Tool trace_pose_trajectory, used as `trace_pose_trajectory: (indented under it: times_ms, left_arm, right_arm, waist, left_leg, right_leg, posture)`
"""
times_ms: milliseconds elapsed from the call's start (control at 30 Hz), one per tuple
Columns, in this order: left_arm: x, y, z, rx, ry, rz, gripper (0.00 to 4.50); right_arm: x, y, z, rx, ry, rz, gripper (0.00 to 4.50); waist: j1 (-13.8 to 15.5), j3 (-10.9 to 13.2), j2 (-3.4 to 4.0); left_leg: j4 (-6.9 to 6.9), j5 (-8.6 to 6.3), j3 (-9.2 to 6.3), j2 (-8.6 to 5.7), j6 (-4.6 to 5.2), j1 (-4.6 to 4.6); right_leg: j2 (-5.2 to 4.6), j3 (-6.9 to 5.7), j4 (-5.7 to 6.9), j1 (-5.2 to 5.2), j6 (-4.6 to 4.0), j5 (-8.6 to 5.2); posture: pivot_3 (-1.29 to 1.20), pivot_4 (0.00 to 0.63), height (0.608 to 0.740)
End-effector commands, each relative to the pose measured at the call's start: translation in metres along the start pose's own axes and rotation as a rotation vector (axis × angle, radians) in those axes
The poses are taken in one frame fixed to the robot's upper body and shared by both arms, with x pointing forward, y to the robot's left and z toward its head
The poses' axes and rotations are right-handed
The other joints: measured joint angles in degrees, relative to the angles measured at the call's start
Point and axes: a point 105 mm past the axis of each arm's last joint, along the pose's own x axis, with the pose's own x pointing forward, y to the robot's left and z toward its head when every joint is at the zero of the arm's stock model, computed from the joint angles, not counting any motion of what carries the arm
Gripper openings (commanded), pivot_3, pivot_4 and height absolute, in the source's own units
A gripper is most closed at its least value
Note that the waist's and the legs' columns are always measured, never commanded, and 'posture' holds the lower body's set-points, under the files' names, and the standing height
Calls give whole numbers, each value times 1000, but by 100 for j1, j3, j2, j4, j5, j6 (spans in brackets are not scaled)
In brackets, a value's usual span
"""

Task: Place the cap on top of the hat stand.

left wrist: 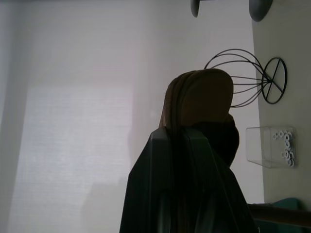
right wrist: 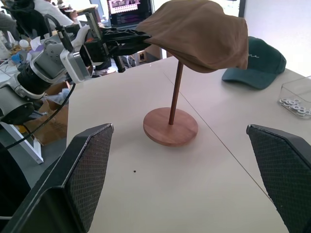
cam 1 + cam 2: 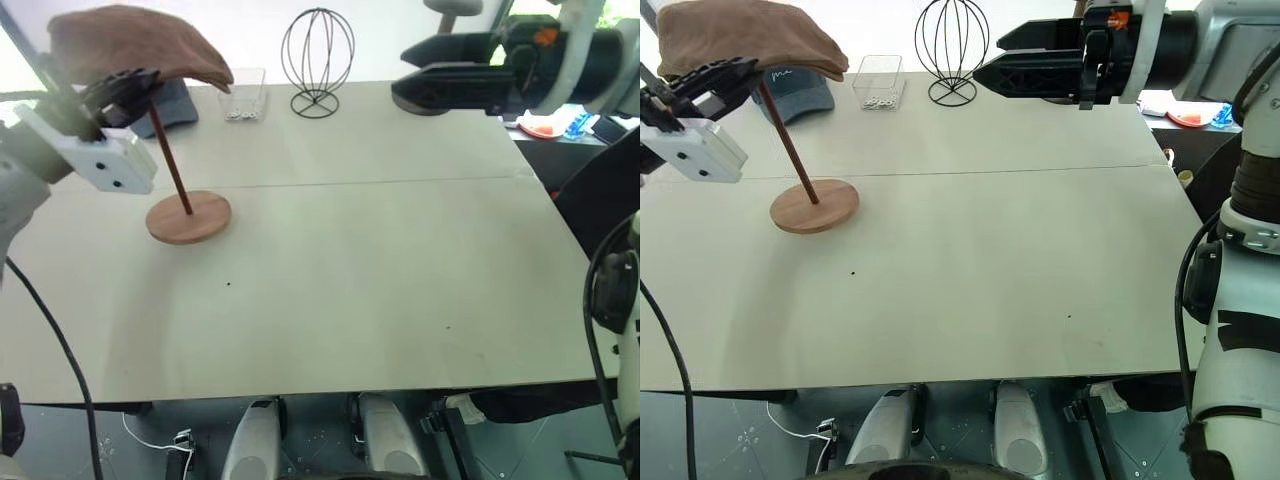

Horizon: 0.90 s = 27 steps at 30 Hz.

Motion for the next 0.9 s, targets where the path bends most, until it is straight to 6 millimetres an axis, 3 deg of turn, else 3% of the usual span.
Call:
trace_pose_trajectory:
  times_ms: [33,133,367,633,900]
  left_arm:
    - [0,17,11,46,-46,83,29]
    - [-7,10,20,30,-87,82,29]
    - [-27,20,27,-18,-96,134,29]
    - [-57,56,31,-58,-117,176,29]
    - [-89,37,20,-65,-81,16,29]
  right_arm:
    - [-6,6,15,-58,-33,-16,4500]
    - [-7,5,13,-59,-26,-29,4500]
    - [-8,5,10,-63,-15,-35,4500]
    - [-8,-1,7,-64,-9,-42,4500]
    - [-6,-3,18,-97,-24,-18,4500]
  waist:
    - [21,0,0]
    - [27,-1,2]
    - [22,-1,2]
    - [21,-1,2]
    - [3,1,9]
  left_leg:
    - [0,0,0,0,0,0]
    - [0,0,3,0,0,1]
    - [0,0,4,1,0,3]
    - [1,0,4,2,0,3]
    - [-1,0,9,3,0,7]
  right_leg:
    - [0,0,0,0,0,0]
    - [-1,1,1,0,0,0]
    - [0,3,1,-1,-2,1]
    - [0,3,1,-1,-4,2]
    - [1,5,-1,-1,-8,1]
  posture:
    - [0,150,740]
    - [0,150,740]
    - [0,150,740]
    - [0,150,740]
    - [0,150,740]
